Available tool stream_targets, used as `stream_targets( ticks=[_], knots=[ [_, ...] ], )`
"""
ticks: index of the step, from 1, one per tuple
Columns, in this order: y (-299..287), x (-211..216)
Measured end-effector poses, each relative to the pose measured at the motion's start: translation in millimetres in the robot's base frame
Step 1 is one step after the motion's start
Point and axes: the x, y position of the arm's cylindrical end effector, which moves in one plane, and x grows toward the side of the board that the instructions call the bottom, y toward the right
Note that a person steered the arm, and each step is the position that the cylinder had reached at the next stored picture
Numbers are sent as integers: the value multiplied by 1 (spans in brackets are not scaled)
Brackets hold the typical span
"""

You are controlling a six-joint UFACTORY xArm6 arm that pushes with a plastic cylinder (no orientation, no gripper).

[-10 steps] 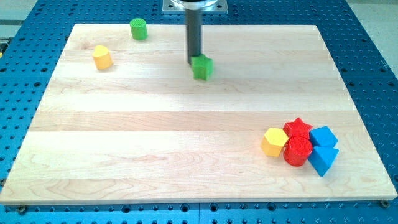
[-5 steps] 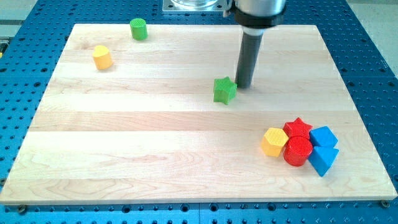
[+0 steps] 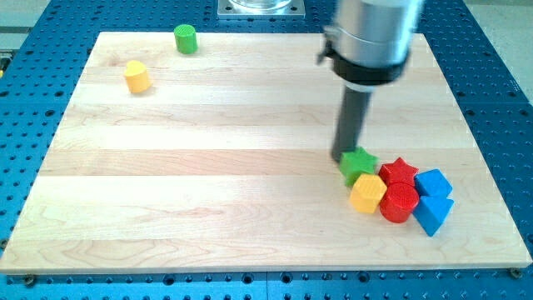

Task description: Move the green star and heart to the red star

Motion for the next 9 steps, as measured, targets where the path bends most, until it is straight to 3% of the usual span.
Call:
stream_targets(
  ticks=[1, 3, 5, 6, 8, 9],
  knots=[
    [-9, -7],
    [-160, -22],
    [-374, -91],
    [-433, -124],
    [-362, -164],
    [-239, -151]
  ],
)
